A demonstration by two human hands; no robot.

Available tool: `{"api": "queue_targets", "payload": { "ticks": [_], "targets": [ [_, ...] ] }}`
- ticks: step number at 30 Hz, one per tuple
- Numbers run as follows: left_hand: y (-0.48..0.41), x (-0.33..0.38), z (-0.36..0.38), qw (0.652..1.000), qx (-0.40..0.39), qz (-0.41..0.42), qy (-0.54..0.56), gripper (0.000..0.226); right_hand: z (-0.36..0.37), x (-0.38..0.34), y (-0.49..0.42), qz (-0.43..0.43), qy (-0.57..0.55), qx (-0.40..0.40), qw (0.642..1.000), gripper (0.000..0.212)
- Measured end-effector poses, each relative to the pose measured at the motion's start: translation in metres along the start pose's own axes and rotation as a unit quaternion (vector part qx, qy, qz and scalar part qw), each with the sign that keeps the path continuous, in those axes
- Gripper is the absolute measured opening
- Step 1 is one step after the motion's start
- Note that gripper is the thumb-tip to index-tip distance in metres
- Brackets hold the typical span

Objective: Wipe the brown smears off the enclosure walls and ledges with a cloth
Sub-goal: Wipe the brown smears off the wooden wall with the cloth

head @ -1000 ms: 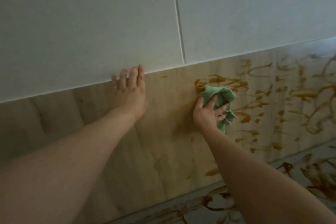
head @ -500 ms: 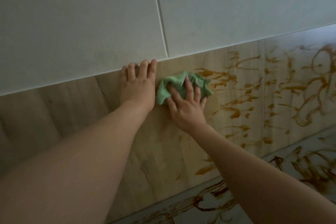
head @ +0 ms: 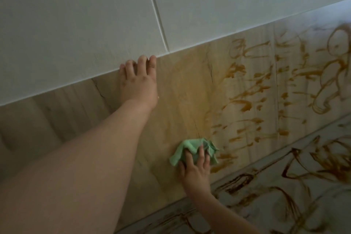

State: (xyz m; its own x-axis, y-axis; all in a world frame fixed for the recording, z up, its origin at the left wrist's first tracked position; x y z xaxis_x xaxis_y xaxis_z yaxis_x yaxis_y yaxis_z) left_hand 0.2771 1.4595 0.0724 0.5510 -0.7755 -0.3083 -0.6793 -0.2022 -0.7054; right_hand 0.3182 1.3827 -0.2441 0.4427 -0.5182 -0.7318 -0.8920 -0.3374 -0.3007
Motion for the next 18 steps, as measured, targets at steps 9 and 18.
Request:
{"api": "queue_targets", "payload": {
  "ticks": [9, 18],
  "targets": [
    [0.001, -0.003, 0.004, 1.0, 0.024, 0.005, 0.011, 0.116, -0.127, -0.068, -0.097, 0.148, -0.232, 0.138, 0.952, 0.064],
    [0.002, -0.001, 0.006, 0.999, 0.039, 0.006, 0.026, 0.113, -0.121, -0.017, -0.097, 0.146, -0.186, 0.144, 0.961, 0.066]
  ]
}}
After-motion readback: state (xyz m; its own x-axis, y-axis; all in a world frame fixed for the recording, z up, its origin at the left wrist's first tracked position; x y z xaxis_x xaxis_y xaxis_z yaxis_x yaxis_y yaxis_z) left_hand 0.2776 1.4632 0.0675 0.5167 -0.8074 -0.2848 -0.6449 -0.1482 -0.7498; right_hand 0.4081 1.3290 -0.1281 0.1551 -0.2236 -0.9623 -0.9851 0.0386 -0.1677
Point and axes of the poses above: each hand's wrist, its own y-axis away from the middle knuckle, its own z-axis out of the palm, x = y × z, the point moved 2 cm from there along -y, towards the middle knuckle, and after that the axes turned 3 degrees about x, right-handed, at the moved point
